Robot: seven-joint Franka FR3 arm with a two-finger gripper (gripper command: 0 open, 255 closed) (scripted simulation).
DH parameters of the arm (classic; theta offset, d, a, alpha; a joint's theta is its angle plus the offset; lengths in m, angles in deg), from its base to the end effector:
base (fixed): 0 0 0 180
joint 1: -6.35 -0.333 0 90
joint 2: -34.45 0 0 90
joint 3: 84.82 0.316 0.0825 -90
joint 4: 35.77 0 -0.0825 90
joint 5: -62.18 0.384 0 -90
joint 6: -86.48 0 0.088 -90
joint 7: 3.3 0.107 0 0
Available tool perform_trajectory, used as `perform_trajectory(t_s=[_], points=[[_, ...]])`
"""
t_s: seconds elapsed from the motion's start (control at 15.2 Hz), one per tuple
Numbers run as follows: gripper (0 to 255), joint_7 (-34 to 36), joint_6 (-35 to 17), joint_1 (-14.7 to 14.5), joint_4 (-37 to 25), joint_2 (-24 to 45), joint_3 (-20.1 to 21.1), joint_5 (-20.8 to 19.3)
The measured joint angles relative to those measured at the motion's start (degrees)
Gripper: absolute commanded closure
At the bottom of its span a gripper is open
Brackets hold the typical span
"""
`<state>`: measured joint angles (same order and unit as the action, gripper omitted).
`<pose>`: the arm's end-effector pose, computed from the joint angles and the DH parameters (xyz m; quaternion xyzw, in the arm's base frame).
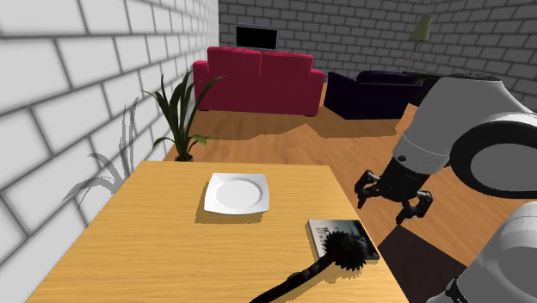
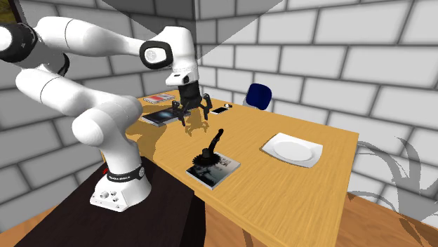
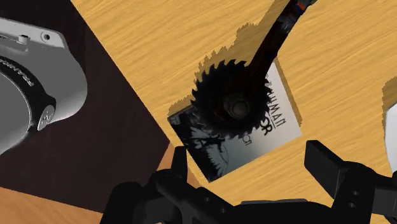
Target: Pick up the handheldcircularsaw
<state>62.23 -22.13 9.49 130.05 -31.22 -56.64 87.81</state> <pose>0.2326 0.1199 0.4286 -0.8566 0.5124 -0.0517 0.0312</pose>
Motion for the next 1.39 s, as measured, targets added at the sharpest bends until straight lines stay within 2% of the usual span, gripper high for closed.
perform_trajectory(t_s=[0.2,0.53,0.66,0.92,1.39], points=[[0,9.41,-5.12,-0.53,1.26,2.7,7.84,6.53],[0,23.71,-15.18,2.59,-0.37,11.35,21.3,15.76],[0,29.09,-19.63,5.83,-2.1,15.74,27.18,18.56],[0,39.75,-28.34,15.73,-7.16,24.54,40.74,22.21],[0,41.2,-36.77,23.05,-7.39,30.78,50.83,25.11]])
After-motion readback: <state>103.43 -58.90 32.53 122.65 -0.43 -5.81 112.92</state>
